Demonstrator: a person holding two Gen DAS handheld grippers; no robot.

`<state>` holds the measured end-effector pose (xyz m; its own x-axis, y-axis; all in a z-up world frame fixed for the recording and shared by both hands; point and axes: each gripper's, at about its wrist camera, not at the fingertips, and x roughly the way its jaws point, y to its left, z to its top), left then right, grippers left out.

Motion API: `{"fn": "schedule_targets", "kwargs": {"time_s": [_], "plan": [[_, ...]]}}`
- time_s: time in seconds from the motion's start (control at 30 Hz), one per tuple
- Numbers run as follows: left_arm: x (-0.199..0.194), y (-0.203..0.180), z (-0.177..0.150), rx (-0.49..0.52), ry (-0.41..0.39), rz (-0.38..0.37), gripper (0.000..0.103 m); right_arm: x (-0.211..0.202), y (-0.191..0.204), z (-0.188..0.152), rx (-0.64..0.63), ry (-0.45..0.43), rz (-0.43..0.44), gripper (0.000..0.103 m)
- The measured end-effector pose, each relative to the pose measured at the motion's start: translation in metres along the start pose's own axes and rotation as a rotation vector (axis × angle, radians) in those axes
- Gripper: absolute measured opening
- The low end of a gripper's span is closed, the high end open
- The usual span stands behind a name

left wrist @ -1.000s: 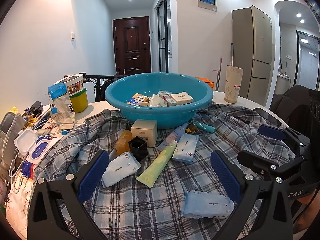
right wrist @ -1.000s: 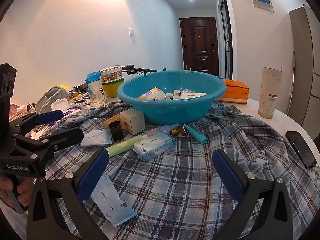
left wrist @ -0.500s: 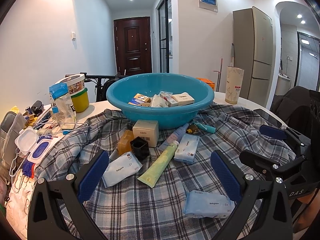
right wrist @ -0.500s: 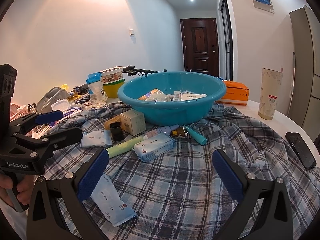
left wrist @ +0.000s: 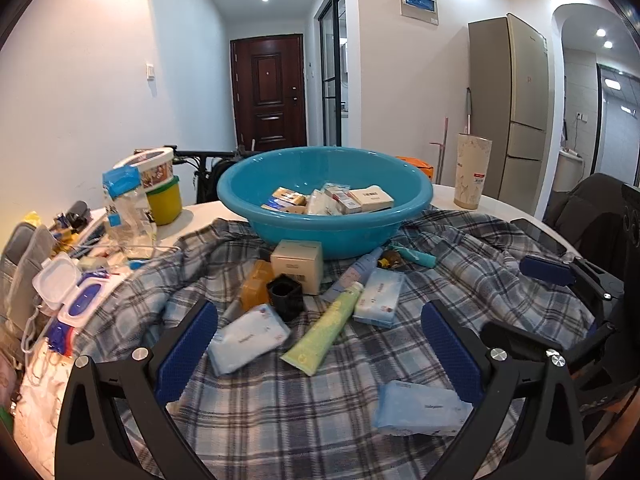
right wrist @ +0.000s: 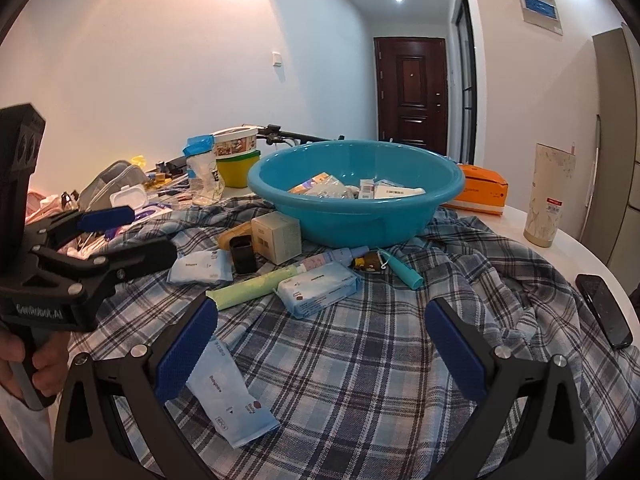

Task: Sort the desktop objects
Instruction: 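Lower the right gripper onto the white Babycare wipe pack and close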

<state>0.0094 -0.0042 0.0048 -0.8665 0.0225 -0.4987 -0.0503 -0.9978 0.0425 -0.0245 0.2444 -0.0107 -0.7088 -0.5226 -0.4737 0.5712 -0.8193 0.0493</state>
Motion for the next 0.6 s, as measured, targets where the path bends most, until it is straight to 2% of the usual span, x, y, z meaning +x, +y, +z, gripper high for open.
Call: {"fn": "schedule_targets", "kwargs": {"time_s": [0.27, 0.33, 0.4, 0.47, 0.6], "plan": [[-0.002, 0.025, -0.003, -0.049, -0.004, 0.040, 0.103, 0.014, 0.008, -0.011, -0.038, 0.089, 0.170, 0.101], [-0.002, 0.029, -0.004, -0.051, -0.005, 0.047, 0.103, 0.023, 0.016, -0.015, -0.080, 0.133, 0.216, 0.092], [-0.003, 0.035, -0.006, -0.061, -0.006, 0.058, 0.103, 0.031, 0.024, -0.019, -0.115, 0.176, 0.262, 0.075], [-0.004, 0.041, -0.008, -0.071, -0.007, 0.062, 0.103, 0.039, 0.033, -0.024, -0.149, 0.231, 0.292, 0.066], [-0.006, 0.046, -0.011, -0.082, -0.005, 0.067, 0.103, 0.049, 0.043, -0.030, -0.179, 0.294, 0.355, 0.060]]}}
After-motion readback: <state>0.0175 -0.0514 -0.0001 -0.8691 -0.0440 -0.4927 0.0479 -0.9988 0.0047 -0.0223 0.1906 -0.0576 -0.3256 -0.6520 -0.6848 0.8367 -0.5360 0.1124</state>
